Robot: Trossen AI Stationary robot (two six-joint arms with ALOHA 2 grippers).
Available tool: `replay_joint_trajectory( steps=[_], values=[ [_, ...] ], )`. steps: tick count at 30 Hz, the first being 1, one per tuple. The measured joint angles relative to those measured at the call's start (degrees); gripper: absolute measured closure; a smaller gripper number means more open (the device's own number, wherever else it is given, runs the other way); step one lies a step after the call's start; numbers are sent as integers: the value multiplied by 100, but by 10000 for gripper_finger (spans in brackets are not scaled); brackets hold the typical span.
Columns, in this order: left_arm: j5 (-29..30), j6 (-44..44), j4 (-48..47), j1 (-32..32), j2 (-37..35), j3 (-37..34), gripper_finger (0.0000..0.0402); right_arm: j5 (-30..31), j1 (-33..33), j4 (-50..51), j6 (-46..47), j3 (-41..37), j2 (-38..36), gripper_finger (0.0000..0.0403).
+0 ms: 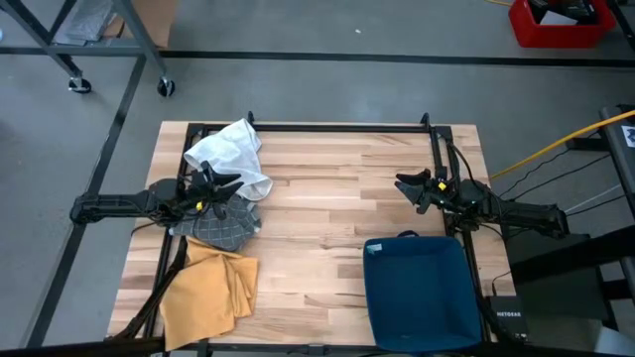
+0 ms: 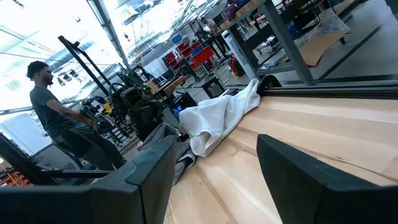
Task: Fold towel
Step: Fold the white towel
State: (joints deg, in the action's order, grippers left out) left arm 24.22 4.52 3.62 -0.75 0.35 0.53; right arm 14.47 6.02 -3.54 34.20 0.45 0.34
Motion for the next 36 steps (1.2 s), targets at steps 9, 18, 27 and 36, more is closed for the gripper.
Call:
replay_joint_trajectory(
  steps=[9, 18, 27, 36],
  values=[
    [49, 433, 17, -11, 1, -2, 288, 699, 0, -52, 15, 0, 0, 173],
    [73, -185, 969, -11, 1, 231, 288, 720, 0, -396, 52, 0, 2, 173],
    [1553, -992, 711, -11, 1, 1263, 288, 659, 0, -740, 157, 2, 2, 173],
    [2935, 691, -1863, -11, 23, 2709, 288, 394, 0, -1000, 115, 68, 18, 173]
  ],
)
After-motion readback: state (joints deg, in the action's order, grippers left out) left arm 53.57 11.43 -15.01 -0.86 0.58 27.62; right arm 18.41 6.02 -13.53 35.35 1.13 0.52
